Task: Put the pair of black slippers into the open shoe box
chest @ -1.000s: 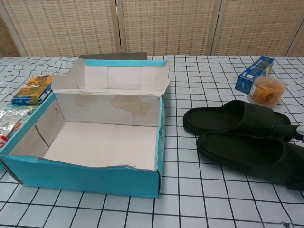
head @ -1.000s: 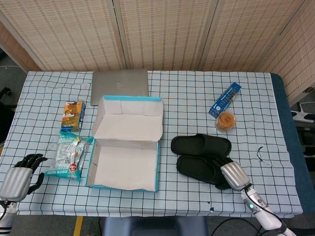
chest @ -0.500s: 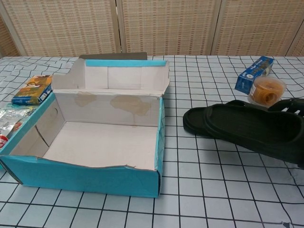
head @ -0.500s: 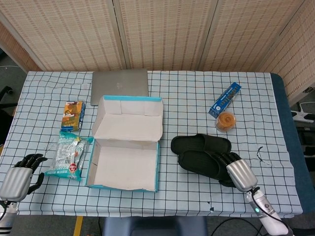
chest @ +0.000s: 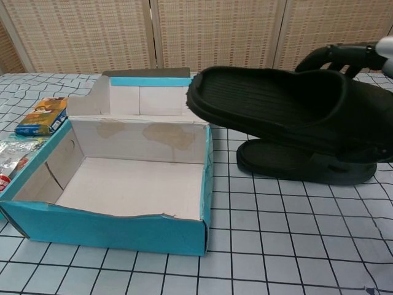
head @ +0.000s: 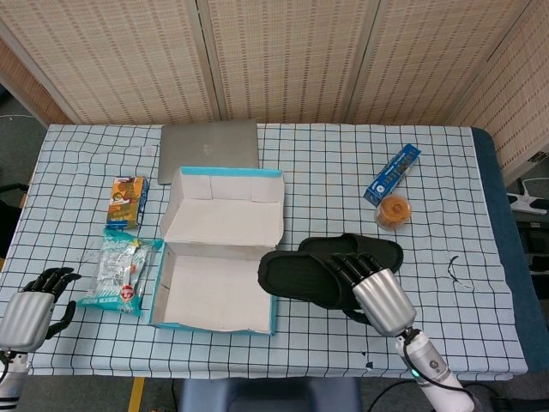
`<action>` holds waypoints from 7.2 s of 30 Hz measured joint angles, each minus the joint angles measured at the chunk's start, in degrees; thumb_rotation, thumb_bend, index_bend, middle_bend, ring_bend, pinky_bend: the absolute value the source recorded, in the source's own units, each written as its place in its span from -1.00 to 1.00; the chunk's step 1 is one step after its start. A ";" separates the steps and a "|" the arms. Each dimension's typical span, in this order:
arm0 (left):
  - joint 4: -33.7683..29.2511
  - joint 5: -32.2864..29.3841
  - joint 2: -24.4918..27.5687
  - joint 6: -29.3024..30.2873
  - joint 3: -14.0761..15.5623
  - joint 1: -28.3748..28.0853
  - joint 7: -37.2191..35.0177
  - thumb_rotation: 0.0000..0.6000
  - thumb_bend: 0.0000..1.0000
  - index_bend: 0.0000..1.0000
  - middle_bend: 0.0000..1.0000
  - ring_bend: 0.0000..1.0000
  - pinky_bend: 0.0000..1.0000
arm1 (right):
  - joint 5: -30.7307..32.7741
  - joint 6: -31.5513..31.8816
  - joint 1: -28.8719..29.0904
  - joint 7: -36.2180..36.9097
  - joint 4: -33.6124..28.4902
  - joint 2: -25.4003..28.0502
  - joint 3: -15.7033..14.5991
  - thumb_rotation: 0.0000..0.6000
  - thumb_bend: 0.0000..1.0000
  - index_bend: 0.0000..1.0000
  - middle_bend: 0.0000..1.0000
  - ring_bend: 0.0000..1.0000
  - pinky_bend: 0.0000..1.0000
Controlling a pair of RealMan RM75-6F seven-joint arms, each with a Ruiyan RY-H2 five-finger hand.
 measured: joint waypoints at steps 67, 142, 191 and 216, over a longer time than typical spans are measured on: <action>-0.26 0.55 0.61 -0.30 0.31 -0.02 -1.38 1.00 -0.06 -0.45 -0.61 -0.65 -0.20 | 30.92 -21.21 29.70 2.34 25.02 -37.11 7.70 1.00 -0.99 -0.03 0.09 -0.29 -0.08; 0.21 -0.44 -0.30 -2.03 0.61 -0.40 0.62 1.00 -0.06 -0.45 -0.61 -0.65 -0.20 | 41.21 -25.67 19.40 12.84 31.33 -8.51 2.56 1.00 -0.98 -0.06 0.00 -0.26 -0.15; -0.70 0.55 0.60 -1.32 0.94 -0.26 -1.61 1.00 -0.06 -0.45 -0.61 -0.65 -0.20 | -1.69 3.10 26.19 1.56 53.25 -47.09 7.84 1.00 -0.99 0.21 0.31 0.06 0.16; -0.61 1.24 0.64 -1.42 1.25 -0.42 -2.03 1.00 -0.06 -0.45 -0.61 -0.65 -0.20 | 6.09 -1.43 30.49 5.19 66.75 -53.94 2.98 1.00 -0.99 0.24 0.33 0.08 0.16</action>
